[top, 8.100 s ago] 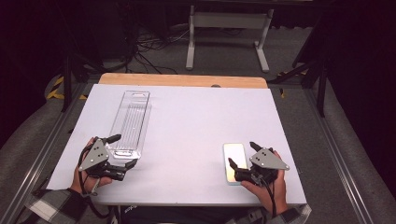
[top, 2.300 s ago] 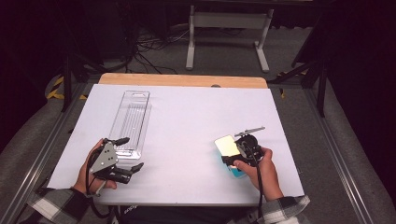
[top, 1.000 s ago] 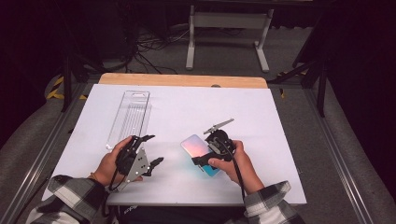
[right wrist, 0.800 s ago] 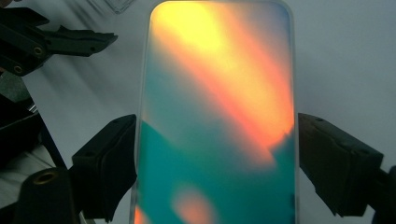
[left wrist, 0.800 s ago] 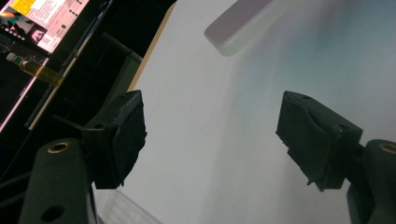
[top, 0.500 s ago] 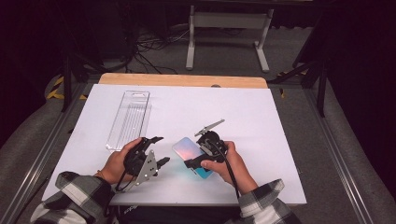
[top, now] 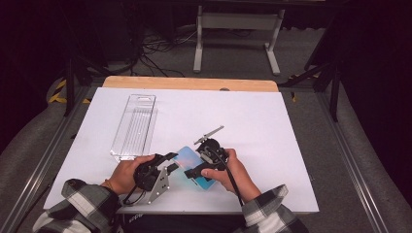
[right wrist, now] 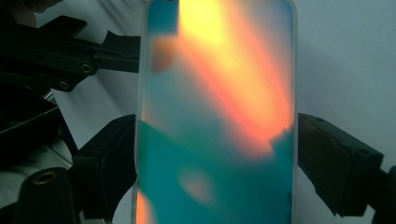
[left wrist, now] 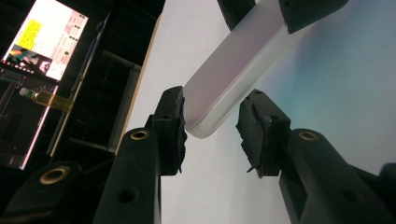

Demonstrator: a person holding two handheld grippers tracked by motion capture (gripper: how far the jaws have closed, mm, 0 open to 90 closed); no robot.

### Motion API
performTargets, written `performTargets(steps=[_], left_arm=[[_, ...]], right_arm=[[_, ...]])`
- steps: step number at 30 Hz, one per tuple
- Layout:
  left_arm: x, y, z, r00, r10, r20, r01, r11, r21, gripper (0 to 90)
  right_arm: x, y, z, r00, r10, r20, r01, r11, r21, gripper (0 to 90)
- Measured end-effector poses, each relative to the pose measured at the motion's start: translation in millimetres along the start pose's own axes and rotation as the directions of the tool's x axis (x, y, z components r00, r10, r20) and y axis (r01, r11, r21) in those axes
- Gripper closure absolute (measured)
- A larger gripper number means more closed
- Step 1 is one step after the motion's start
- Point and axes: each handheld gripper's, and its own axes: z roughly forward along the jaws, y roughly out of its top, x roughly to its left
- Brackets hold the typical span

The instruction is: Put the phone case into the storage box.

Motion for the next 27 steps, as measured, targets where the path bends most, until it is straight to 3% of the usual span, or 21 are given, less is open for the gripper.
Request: performTargets(steps=[3, 7, 10, 11, 13, 16, 20, 23, 27], left_arm=[[-0.9, 0.3, -0.5, 0.9999, 0.014, -0.009, -0.014, 0.9999, 0.004, 63.8], [-5.6, 1.4, 0.4, 0.9967, 0.077, -0.027, -0.076, 0.9966, 0.034, 67.2], [-6.4, 1.4, 0.6, 0.9957, 0.088, -0.031, -0.087, 0.9954, 0.041, 69.5], [-8.2, 1.8, 1.1, 0.9924, 0.117, -0.038, -0.115, 0.9920, 0.052, 70.7], [-8.8, 1.9, 0.9, 0.9921, 0.120, -0.036, -0.118, 0.9914, 0.058, 72.0], [-10.1, 1.7, 1.6, 0.9850, 0.169, -0.038, -0.166, 0.9841, 0.063, 74.7], [-10.7, 1.7, 0.8, 0.9815, 0.190, -0.025, -0.188, 0.9798, 0.068, 79.6], [-11.8, 2.2, 0.5, 0.9833, 0.181, -0.017, -0.180, 0.9813, 0.069, 80.8], [-6.4, 0.8, -0.9, 0.9933, 0.116, 0.000, -0.116, 0.9924, 0.044, 81.0]], right_arm=[[-0.2, -0.1, -0.2, 1.0000, 0.000, -0.004, 0.000, 1.000, 0.000, 16.5], [-1.6, -0.8, 0.3, 0.9999, 0.010, -0.012, -0.010, 1.000, 0.008, 16.5], [-3.0, -1.1, 0.0, 0.9995, 0.022, -0.024, -0.022, 1.000, 0.005, 16.5], [-3.5, -1.2, -0.2, 0.9993, 0.026, -0.027, -0.026, 1.000, 0.002, 16.5], [-4.1, -1.3, -0.4, 0.9989, 0.034, -0.034, -0.034, 0.999, 0.003, 16.5], [-5.8, -1.7, -1.1, 0.9972, 0.051, -0.054, -0.052, 0.999, -0.003, 16.4], [-10.2, -2.3, -5.3, 0.9923, 0.084, -0.091, -0.087, 0.996, -0.030, 16.3], [-11.4, -2.6, -7.6, 0.9911, 0.089, -0.099, -0.093, 0.995, -0.038, 16.3], [-11.8, -2.4, -14.9, 0.9906, 0.088, -0.105, -0.096, 0.992, -0.083, 16.2]])
